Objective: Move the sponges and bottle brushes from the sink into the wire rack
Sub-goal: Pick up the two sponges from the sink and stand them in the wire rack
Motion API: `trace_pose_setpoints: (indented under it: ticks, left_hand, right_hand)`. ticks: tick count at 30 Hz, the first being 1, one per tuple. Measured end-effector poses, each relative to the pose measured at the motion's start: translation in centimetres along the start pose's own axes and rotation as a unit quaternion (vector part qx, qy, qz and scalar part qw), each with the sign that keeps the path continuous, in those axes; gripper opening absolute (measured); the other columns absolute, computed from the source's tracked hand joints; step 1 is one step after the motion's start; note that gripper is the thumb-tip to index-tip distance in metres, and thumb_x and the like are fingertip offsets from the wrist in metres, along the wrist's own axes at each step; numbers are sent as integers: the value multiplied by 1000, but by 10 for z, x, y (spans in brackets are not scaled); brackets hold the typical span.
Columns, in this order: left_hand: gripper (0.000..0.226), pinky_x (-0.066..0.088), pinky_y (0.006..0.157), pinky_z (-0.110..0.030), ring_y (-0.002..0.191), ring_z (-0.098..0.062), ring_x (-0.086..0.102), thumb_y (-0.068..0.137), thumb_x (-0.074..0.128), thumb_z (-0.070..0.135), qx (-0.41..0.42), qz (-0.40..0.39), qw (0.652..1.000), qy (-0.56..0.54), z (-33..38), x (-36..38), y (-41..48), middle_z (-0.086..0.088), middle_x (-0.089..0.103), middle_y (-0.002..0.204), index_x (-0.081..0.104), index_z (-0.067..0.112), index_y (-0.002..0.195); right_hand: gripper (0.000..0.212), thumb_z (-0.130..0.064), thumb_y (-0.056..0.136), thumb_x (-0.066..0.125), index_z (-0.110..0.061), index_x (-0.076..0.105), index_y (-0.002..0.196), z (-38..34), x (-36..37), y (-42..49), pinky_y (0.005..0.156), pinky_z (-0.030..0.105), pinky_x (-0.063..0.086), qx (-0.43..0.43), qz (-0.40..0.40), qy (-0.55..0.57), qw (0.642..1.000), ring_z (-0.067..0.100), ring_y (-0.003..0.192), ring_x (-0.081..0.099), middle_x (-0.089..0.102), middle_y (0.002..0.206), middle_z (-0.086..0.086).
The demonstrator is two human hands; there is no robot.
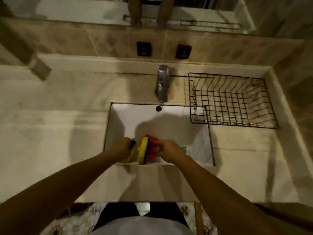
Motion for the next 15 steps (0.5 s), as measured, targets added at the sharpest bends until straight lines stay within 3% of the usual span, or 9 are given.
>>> trace_pose_setpoints:
  ticks: [3, 6, 9, 12, 15]
  left_hand:
    - [27, 45, 88, -41, 103, -36, 59, 91, 59, 19, -68, 32, 995, -68, -22, 3, 16, -23, 62, 109, 58, -4, 105]
    - [25, 44, 83, -38, 96, -34, 59, 92, 61, 25, -110, 46, 988, -100, -31, 6, 23, -18, 58, 91, 59, 0, 89]
    - [33, 48, 90, -39, 104, -36, 60, 87, 66, 20, -108, 21, 990, -84, -31, 16, 33, -18, 63, 107, 61, -2, 112]
    - [39, 46, 91, -40, 108, -35, 59, 85, 66, 26, -78, -6, 995, -66, -26, 28, 36, -17, 62, 114, 57, 5, 118]
    - [61, 45, 78, -35, 100, -34, 60, 72, 75, 32, -81, -18, 995, -49, -33, 36, 34, -16, 62, 111, 49, 7, 121]
  right_hand:
    - [55, -9, 84, 61, -32, 54, 134, -4, 0, 25, 93, 35, 49, -58, 9, -2, 998, 31, 112, 58, 57, 129, 10]
    - [71, -23, 74, 75, -41, 40, 134, -15, 11, 45, 97, 46, 49, -85, -10, -39, 996, 35, 119, 46, 45, 138, 7]
    - [94, -35, 58, 86, -34, 38, 140, -18, 39, 59, 104, 46, 42, -119, -87, -153, 977, 34, 128, 31, 32, 150, 3]
    - [81, -33, 59, 85, -31, 49, 131, -18, 51, 69, 107, 43, 39, -135, -102, -204, 964, 32, 130, 29, 34, 150, 2]
    - [54, -26, 72, 74, -27, 57, 123, -19, 45, 72, 95, 37, 44, -137, -82, -175, 972, 34, 119, 38, 48, 136, 5]
Point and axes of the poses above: each hand's wrist, its own y-axis towards the middle knuckle, its own x-axis out of the palm, z = x × y, the point moved 9 cm from there along y, towards the middle knuckle
